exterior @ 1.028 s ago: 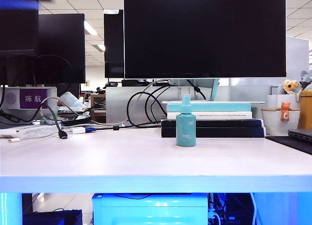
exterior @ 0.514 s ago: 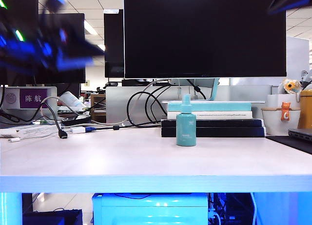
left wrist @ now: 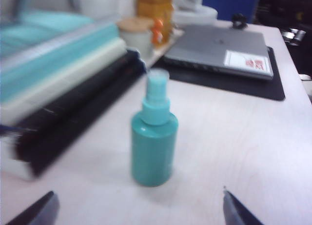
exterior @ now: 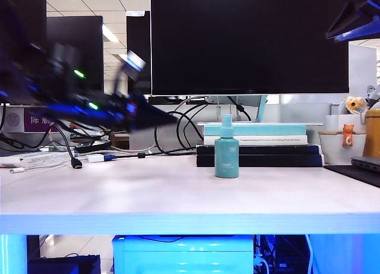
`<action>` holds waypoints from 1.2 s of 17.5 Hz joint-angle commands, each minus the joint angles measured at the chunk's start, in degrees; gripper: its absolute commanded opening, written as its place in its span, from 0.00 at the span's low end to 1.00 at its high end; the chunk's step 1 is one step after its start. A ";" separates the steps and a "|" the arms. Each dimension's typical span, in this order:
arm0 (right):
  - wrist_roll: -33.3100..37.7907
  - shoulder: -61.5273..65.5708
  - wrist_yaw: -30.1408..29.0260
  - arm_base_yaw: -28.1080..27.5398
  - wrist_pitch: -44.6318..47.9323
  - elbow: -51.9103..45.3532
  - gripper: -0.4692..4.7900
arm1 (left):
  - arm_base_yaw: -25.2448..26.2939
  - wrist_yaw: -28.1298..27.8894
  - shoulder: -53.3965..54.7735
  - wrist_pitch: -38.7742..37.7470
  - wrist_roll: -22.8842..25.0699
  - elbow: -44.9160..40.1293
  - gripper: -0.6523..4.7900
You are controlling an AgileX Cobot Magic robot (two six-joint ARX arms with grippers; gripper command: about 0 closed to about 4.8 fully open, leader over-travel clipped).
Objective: Pick up the sprayer with the left hand and remove the lid with the right hand then place it on the table.
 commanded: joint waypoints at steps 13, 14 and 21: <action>-0.42 -0.04 -2.91 0.02 -0.61 0.76 0.29 | -11.63 0.07 20.02 -15.93 -1.66 27.15 1.00; -0.42 -0.04 -2.91 0.02 -0.79 0.76 0.29 | -11.85 0.07 20.37 -16.04 -1.70 27.74 1.00; -0.42 0.02 -2.73 0.02 -0.74 0.76 0.29 | -14.23 -2.05 20.59 -17.20 -2.78 29.38 0.65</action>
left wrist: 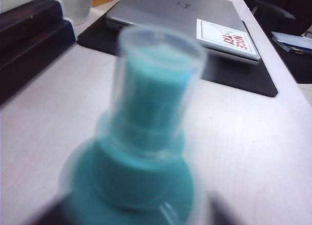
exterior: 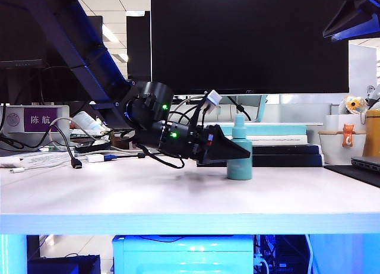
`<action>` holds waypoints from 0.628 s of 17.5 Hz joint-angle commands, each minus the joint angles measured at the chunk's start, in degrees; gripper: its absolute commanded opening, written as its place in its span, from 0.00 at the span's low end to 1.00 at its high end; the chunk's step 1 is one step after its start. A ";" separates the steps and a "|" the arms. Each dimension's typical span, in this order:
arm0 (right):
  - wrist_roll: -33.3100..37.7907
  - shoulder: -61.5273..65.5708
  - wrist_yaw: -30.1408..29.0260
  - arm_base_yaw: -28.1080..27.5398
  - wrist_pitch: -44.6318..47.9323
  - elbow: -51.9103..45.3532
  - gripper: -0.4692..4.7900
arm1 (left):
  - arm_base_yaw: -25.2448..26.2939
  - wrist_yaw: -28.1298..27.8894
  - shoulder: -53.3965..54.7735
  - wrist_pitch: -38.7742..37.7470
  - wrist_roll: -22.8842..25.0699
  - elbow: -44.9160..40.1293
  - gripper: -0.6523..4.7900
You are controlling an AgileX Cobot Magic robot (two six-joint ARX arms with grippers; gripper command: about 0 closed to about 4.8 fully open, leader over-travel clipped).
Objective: Pick up the sprayer with the left hand and remove the lid with the right hand then place it on the table.
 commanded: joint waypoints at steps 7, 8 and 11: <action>0.09 -0.04 -3.52 0.13 -0.92 0.31 0.29 | -1.81 10.99 -2.54 -6.34 -12.50 6.16 0.50; 0.09 -0.04 -5.29 0.13 -1.46 0.31 0.29 | -1.81 12.46 -3.28 -6.97 -13.33 6.69 0.50; 0.09 0.52 -11.89 0.20 -2.23 0.31 0.29 | -1.97 17.73 -5.35 -7.78 -18.71 7.63 0.50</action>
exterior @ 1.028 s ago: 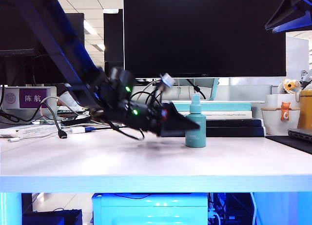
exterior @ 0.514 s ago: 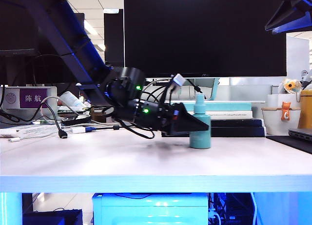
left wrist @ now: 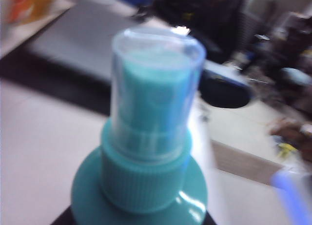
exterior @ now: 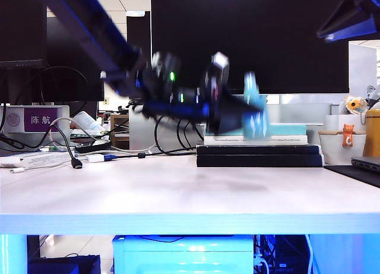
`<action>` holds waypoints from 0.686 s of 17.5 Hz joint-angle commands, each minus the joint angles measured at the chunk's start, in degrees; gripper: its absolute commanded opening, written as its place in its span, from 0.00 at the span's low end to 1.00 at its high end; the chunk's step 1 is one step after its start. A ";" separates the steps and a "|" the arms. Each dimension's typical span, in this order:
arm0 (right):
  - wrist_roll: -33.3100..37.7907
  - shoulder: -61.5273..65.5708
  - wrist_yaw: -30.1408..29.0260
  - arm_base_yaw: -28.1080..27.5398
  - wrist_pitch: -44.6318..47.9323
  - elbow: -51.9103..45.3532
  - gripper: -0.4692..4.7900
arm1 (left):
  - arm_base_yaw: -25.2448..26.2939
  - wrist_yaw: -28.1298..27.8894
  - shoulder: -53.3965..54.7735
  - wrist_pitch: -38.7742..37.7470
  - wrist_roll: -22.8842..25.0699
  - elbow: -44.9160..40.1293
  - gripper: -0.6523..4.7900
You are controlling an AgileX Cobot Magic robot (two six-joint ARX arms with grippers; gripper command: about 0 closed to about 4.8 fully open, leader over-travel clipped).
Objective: Pick up the sprayer with the left hand and remove the lid with the right hand then place it on the table.
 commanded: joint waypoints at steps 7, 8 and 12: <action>0.31 1.75 -13.51 0.22 -0.63 0.28 0.53 | -4.79 14.60 -2.78 0.28 -9.81 1.03 0.50; 1.27 3.30 -15.56 0.22 -0.98 0.28 0.54 | -7.91 14.62 -2.78 0.83 -9.79 1.16 0.50; 1.29 4.17 -18.10 0.22 -2.21 0.28 0.55 | -9.42 13.53 -2.75 3.34 -9.79 1.16 0.50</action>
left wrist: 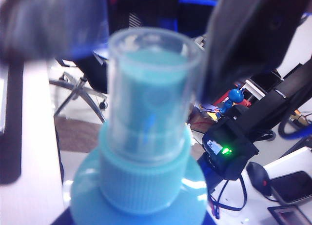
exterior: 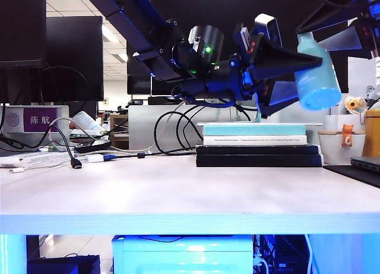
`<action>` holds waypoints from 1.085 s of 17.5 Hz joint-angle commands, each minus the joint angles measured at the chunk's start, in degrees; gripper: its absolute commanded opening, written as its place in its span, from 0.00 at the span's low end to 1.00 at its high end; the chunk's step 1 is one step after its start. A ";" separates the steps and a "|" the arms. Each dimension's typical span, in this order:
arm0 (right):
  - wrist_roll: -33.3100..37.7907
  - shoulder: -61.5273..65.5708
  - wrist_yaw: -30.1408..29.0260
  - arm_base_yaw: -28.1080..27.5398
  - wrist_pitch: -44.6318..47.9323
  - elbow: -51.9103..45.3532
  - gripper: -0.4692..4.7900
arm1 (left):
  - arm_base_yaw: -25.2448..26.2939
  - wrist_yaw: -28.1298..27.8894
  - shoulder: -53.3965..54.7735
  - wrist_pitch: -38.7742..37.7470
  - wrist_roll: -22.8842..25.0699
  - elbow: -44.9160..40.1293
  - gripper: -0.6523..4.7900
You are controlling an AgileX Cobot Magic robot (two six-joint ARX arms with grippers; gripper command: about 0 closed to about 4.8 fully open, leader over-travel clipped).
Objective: Pick up the sprayer with the left hand and remove the lid with the right hand then place it on the table.
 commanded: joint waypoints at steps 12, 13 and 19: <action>3.30 -0.13 3.61 0.11 7.98 0.28 0.09 | -0.96 -8.92 -0.66 -0.44 -1.16 0.46 0.50; 4.50 -0.13 6.25 0.15 10.23 0.28 0.09 | -1.27 -11.72 -0.66 -1.20 -1.44 0.46 0.50; 4.31 0.24 21.53 0.76 12.44 0.26 0.09 | 3.34 -34.03 -2.16 -14.08 12.98 0.46 0.45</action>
